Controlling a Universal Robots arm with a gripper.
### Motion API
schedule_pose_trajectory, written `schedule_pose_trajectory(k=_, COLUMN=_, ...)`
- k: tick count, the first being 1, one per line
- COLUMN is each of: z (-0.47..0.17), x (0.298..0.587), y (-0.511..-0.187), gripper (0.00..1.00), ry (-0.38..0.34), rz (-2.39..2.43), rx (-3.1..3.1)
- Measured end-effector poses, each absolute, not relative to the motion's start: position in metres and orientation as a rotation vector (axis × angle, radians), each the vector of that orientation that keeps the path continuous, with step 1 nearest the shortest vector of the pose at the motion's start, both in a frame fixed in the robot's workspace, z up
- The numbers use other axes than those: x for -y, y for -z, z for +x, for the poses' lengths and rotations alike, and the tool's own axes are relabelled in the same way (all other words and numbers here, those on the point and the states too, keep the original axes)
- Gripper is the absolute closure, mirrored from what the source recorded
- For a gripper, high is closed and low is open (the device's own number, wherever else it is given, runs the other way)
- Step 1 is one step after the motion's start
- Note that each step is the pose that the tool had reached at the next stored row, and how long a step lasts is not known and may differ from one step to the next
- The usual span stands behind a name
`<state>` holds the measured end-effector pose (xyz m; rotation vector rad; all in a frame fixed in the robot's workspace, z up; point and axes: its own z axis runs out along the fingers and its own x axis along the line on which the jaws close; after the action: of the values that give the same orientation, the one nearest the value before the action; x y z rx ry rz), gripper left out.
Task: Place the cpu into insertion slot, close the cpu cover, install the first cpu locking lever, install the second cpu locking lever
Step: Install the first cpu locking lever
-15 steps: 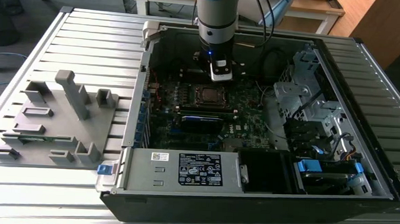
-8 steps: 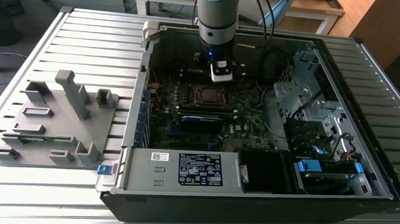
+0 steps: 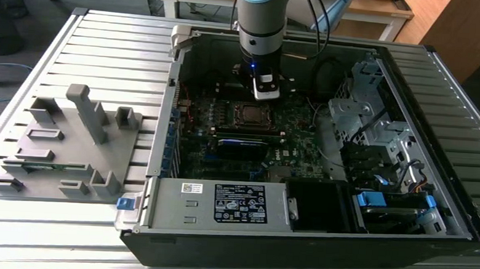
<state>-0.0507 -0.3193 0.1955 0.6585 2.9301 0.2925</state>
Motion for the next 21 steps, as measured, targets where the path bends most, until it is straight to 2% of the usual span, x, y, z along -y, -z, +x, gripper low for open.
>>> schedule_pose_trajectory(k=21, z=-0.052, x=0.3148, y=-0.2, gripper=0.89, ry=-0.294, rz=0.659, rx=-2.928)
